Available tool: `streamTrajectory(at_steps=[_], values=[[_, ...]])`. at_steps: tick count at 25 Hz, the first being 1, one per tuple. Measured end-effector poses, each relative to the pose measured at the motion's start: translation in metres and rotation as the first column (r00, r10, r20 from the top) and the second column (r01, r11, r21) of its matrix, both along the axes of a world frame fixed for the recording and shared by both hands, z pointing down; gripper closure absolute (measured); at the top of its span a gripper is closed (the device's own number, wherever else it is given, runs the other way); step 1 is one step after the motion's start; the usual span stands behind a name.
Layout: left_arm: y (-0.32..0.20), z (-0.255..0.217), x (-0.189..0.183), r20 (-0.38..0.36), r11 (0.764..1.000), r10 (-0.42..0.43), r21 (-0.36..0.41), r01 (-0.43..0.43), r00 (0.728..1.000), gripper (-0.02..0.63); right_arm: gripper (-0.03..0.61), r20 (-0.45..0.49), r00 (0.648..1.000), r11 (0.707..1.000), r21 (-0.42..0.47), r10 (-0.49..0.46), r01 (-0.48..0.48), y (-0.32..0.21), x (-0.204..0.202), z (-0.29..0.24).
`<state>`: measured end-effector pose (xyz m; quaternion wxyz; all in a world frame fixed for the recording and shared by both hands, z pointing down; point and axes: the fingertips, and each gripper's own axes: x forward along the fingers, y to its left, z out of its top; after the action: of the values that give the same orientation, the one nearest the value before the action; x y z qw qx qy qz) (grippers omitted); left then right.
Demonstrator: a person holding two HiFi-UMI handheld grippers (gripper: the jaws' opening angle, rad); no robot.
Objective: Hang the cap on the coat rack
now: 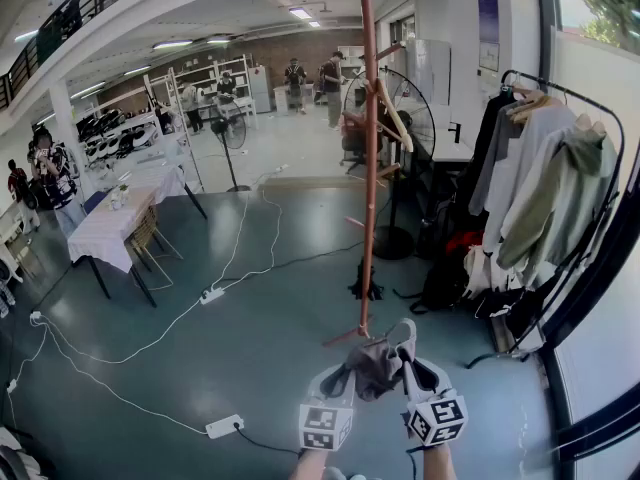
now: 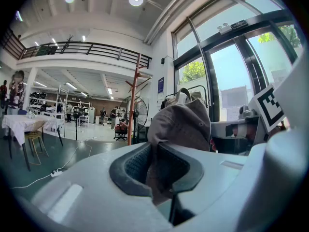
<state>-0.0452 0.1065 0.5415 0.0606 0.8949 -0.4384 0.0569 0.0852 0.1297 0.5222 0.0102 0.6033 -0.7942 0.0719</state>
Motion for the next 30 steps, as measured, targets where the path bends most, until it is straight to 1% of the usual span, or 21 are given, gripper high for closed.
streamTrajectory(at_steps=[5,9,13,17,21,25,27,30], values=[[-0.004,-0.004,0.006,-0.002,1.000,0.004,0.011,-0.004,1.000,0.566,0.555,0.021,1.000,0.999,0.030,0.016,-0.017,-0.006,0.006,-0.003],[-0.008,-0.006,0.008,0.007,1.000,-0.007,0.012,0.007,1.000,0.565,0.554,0.014,1.000,1.000,0.027,-0.002,0.002,-0.013,0.006,-0.005],[-0.012,-0.011,0.009,0.011,1.000,-0.013,0.019,0.013,1.000,0.565,0.554,0.026,1.000,1.000,0.025,-0.013,0.012,-0.021,0.008,-0.007],[-0.015,-0.021,0.009,-0.001,1.000,-0.012,0.017,0.012,1.000,0.565,0.554,0.053,0.998,0.999,0.036,-0.018,0.016,-0.030,0.003,-0.012],[-0.018,-0.021,0.000,0.014,0.999,-0.035,0.015,0.035,0.999,0.565,0.554,0.082,0.996,0.999,0.030,-0.041,0.039,-0.038,-0.008,-0.008],[-0.030,-0.013,-0.007,0.007,0.999,-0.050,-0.012,0.050,0.999,0.565,0.554,0.092,0.994,0.998,0.016,-0.056,0.055,-0.051,-0.014,0.000],[-0.041,-0.005,-0.001,-0.010,0.998,-0.054,-0.038,0.054,0.998,0.565,0.554,0.068,0.997,0.999,-0.007,-0.049,0.049,-0.060,-0.010,0.010],[-0.063,0.004,0.017,-0.025,0.998,-0.025,-0.056,0.023,0.999,0.565,0.554,0.059,0.998,0.999,-0.031,-0.013,0.015,-0.079,0.006,0.020]])
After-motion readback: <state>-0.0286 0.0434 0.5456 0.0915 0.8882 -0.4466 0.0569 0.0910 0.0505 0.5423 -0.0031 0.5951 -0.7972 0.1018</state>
